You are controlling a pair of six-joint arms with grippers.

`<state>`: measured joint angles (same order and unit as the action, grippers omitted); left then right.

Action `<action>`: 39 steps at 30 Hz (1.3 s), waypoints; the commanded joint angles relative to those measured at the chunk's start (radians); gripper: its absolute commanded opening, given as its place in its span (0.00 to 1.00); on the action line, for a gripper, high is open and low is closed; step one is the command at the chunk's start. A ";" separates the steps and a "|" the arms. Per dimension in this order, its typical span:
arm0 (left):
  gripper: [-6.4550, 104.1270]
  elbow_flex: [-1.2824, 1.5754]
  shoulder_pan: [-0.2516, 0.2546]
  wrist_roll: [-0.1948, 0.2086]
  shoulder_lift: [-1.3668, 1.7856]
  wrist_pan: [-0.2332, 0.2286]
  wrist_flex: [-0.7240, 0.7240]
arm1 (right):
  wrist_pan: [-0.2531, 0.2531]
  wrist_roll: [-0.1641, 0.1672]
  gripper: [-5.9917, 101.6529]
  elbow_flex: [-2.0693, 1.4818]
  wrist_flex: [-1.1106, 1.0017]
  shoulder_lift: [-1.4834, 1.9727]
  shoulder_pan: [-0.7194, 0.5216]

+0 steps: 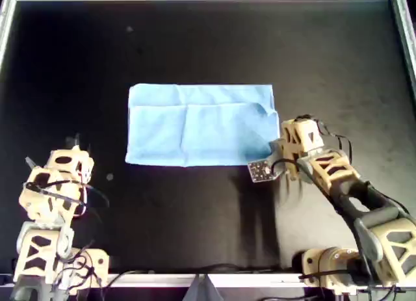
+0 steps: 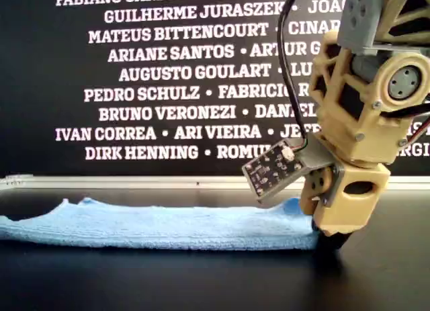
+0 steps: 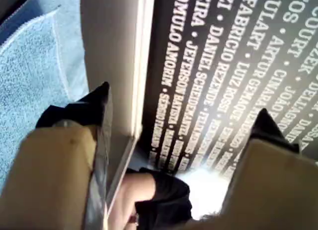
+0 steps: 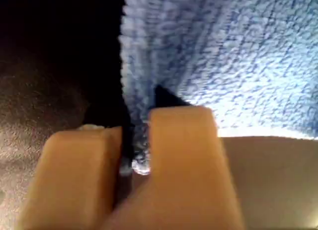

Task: Fold a cloth

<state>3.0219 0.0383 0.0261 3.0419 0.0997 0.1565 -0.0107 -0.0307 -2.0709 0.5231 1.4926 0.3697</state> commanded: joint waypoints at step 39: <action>0.95 -0.012 -0.021 0.011 0.006 0.014 -0.005 | -0.002 0.014 0.06 1.175 -0.029 -0.578 0.457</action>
<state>3.0219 0.0383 0.0322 3.0419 0.1150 0.1565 -0.0077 -0.0215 -1.1121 0.5231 0.9357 0.7946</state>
